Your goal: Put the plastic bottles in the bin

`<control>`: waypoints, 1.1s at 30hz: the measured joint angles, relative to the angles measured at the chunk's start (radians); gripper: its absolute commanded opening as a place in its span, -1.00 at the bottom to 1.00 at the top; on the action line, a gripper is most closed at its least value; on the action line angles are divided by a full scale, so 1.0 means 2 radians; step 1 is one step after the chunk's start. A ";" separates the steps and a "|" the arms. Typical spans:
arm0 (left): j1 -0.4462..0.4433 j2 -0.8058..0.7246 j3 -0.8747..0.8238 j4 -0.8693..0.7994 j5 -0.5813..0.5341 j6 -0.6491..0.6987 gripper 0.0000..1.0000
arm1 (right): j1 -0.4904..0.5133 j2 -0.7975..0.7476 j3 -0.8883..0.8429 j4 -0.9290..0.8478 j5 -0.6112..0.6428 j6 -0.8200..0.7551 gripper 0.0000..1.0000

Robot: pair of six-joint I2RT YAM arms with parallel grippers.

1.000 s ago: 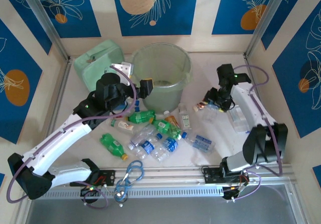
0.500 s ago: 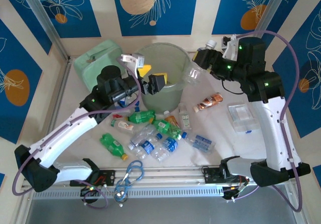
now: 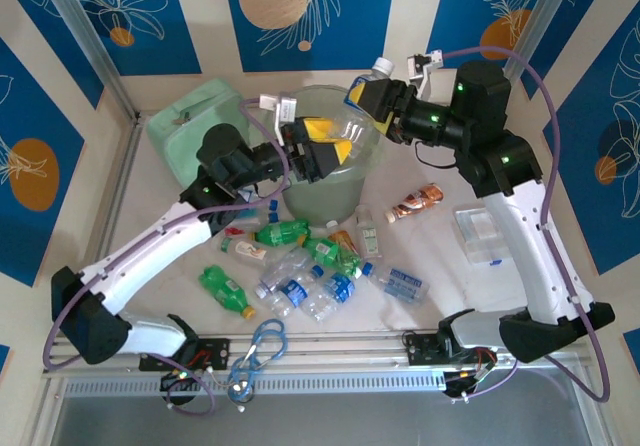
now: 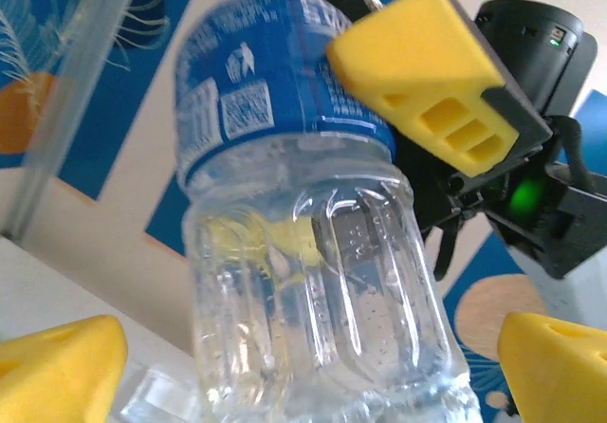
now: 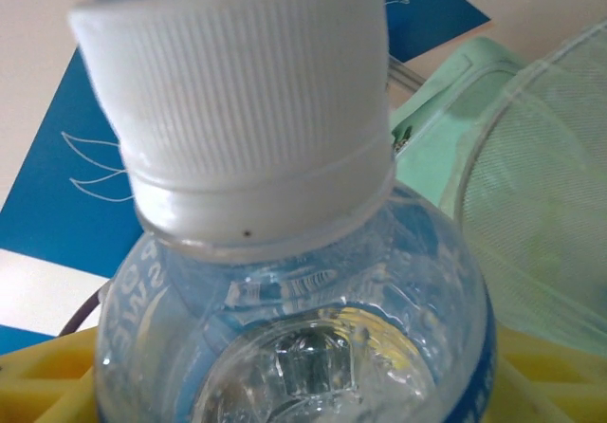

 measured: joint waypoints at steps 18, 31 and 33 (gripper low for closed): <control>0.011 0.025 0.002 0.052 0.051 -0.072 0.41 | 0.010 0.008 -0.024 0.044 -0.010 0.022 0.40; 0.022 0.013 0.011 -0.021 0.024 -0.011 0.40 | -0.003 0.009 0.008 -0.033 0.043 -0.008 0.94; 0.024 0.009 0.027 -0.069 0.005 0.020 0.43 | -0.021 0.008 0.035 -0.082 0.086 -0.022 0.92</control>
